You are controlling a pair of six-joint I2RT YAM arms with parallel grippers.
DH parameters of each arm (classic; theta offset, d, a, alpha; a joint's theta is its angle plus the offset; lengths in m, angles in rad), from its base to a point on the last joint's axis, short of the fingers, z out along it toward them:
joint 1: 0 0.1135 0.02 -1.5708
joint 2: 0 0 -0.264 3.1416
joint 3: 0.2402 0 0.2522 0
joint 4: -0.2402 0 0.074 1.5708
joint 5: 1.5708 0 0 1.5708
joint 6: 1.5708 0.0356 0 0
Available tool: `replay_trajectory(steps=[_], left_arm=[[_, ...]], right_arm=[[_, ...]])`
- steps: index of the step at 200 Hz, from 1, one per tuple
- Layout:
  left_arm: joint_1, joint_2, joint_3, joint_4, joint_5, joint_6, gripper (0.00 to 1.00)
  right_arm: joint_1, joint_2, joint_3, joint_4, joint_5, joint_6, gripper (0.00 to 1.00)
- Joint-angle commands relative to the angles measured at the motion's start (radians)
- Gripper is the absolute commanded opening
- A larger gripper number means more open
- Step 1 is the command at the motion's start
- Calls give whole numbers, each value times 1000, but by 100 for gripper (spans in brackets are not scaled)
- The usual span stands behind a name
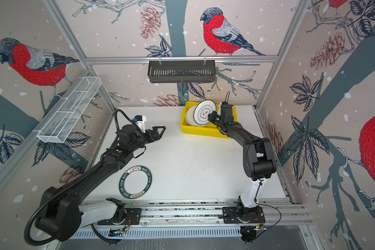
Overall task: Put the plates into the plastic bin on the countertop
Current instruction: 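Carry the cloud-pattern plate into the yellow bin with the right gripper while the left releases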
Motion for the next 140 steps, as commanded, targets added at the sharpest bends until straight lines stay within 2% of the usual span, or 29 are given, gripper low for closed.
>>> replay_trajectory(steps=[1,20,55,66,84,93,112,140], left_arm=[[3,-28,-7,-36,-64,44,97],[3,-45,-8,-74,-94,68,97],[4,-82,-14,-111,-132,95,97],[4,-90,-15,-119,-141,100,97],[4,-99,-18,-132,-157,101,97],[4,-103,-19,-142,-164,102,97],[4,-111,-23,-147,-182,106,97],[4,-127,-32,-167,-241,112,97]], right_arm=[[9,45,42,-7,2,-21,0],[19,79,77,-36,38,-39,1],[37,127,142,-75,57,-60,12],[42,142,169,-98,69,-71,20],[49,163,207,-127,80,-78,51],[53,171,220,-133,83,-80,58],[61,183,253,-159,90,-93,65],[69,166,266,-179,121,-91,67]])
